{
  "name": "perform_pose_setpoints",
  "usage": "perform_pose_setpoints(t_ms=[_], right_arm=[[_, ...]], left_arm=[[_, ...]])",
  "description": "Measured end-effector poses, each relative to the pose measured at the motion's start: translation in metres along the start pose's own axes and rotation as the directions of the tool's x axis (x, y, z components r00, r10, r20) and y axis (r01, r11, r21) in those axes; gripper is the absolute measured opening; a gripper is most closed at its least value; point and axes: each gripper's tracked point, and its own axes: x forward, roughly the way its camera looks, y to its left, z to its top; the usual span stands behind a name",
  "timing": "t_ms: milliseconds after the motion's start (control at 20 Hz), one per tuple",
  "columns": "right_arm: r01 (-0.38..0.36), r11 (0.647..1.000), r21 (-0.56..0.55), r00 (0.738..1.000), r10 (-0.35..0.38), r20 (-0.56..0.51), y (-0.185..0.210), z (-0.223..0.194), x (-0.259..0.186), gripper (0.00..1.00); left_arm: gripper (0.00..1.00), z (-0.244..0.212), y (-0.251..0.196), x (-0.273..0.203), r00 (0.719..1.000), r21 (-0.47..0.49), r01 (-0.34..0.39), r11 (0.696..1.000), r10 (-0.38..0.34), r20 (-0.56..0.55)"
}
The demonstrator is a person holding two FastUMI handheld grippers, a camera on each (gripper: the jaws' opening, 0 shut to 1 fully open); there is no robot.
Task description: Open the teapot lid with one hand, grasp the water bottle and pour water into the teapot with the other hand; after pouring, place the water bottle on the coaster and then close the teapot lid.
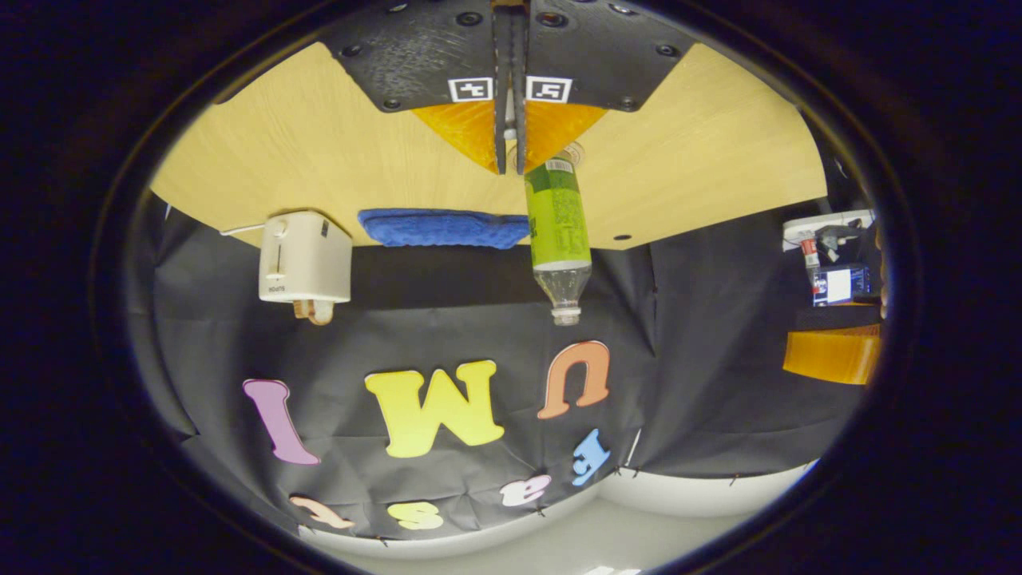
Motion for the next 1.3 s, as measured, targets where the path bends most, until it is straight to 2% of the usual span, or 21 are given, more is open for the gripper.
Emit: perform_pose_setpoints(t_ms=[250, 400, 500, 550, 600, 650, 750, 800, 850, 950, 1150, 1300], right_arm=[[0.000, 1.000, 0.000, 1.000, 0.000, -0.007, 0.004, -0.002, 0.002, 0.00], [0.008, 1.000, 0.017, 1.000, -0.008, -0.003, 0.001, 0.002, 0.002, 0.05], [0.025, 0.999, 0.022, 1.000, -0.025, -0.003, -0.002, 0.008, -0.003, 0.24], [0.036, 0.999, 0.023, 0.999, -0.036, 0.006, -0.005, 0.015, -0.007, 0.39], [0.035, 0.999, 0.022, 0.999, -0.036, 0.015, -0.004, 0.024, -0.013, 0.43], [0.036, 0.999, 0.020, 0.999, -0.036, 0.022, -0.003, 0.031, -0.019, 0.58], [0.050, 0.999, 0.010, 0.998, -0.050, 0.037, -0.006, 0.049, -0.036, 0.71], [0.068, 0.998, 0.003, 0.996, -0.068, 0.049, -0.010, 0.060, -0.046, 0.70], [0.090, 0.996, -0.006, 0.994, -0.089, 0.059, -0.014, 0.070, -0.057, 0.79], [0.120, 0.993, -0.018, 0.989, -0.118, 0.093, -0.020, 0.094, -0.082, 0.89], [0.177, 0.982, -0.061, 0.973, -0.165, 0.160, -0.043, 0.134, -0.141, 0.96], [0.224, 0.971, -0.082, 0.953, -0.201, 0.225, -0.062, 0.155, -0.189, 0.95]], left_arm=[[0.95, -0.006, 0.001, 0.004, 1.000, -0.016, 0.000, 1.000, 0.000, -0.021], [0.95, -0.009, 0.003, 0.006, 0.999, -0.024, 0.003, 1.000, -0.003, -0.032], [0.95, -0.011, 0.005, 0.005, 0.999, -0.028, 0.004, 1.000, -0.005, -0.041], [0.95, -0.010, 0.007, 0.004, 0.999, -0.029, 0.002, 1.000, -0.003, -0.041], [0.95, -0.010, 0.009, 0.006, 0.999, -0.035, 0.000, 0.999, -0.001, -0.044], [0.95, -0.011, 0.008, 0.006, 0.999, -0.040, 0.002, 0.999, -0.004, -0.046], [0.95, -0.011, 0.008, 0.003, 0.999, -0.039, 0.004, 0.999, -0.006, -0.052], [0.95, -0.009, 0.008, 0.002, 0.999, -0.035, 0.000, 0.999, -0.002, -0.054], [0.95, -0.007, 0.008, 0.000, 0.999, -0.028, -0.004, 1.000, 0.003, -0.049], [0.95, 0.005, 0.008, -0.006, 1.000, -0.020, -0.019, 1.000, 0.019, -0.018], [0.95, 0.023, 0.003, -0.022, 0.999, -0.033, -0.040, 0.999, 0.041, 0.027], [0.95, 0.027, -0.009, -0.036, 0.999, 0.008, -0.036, 0.999, 0.036, 0.030]])
